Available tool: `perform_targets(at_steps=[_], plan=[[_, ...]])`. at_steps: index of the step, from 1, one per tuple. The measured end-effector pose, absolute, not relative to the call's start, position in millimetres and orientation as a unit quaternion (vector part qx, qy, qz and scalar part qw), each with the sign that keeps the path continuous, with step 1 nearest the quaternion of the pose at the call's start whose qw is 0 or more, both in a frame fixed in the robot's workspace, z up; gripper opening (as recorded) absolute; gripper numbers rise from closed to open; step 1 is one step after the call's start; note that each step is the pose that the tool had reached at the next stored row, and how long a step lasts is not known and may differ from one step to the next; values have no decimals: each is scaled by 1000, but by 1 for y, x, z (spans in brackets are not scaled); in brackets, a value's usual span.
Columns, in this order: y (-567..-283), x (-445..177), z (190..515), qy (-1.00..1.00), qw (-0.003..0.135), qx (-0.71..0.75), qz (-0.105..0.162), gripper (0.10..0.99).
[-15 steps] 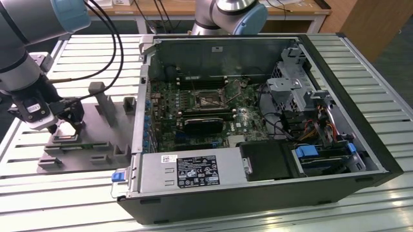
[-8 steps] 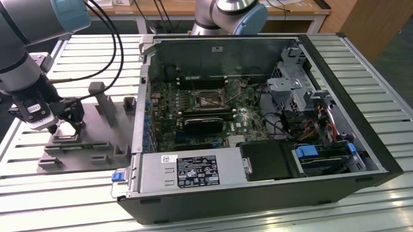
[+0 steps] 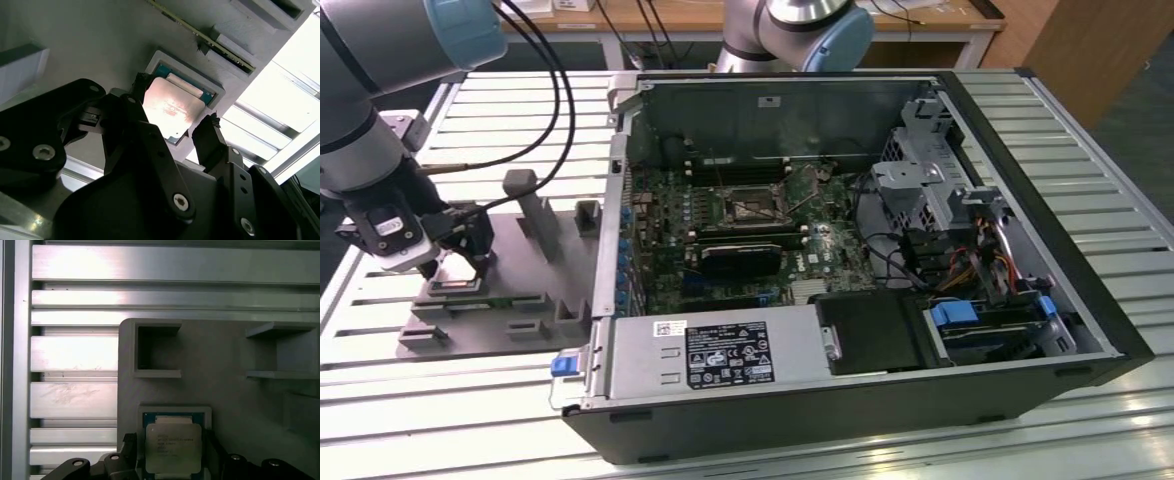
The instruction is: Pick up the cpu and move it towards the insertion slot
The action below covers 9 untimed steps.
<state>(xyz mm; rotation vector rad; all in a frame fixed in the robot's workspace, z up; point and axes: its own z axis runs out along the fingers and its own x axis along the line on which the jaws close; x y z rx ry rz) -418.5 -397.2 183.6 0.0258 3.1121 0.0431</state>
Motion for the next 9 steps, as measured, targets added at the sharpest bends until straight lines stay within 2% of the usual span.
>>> perform_targets(at_steps=[9], plan=[[-397, -418, 184, 1000, 15, 8, 14, 631]])
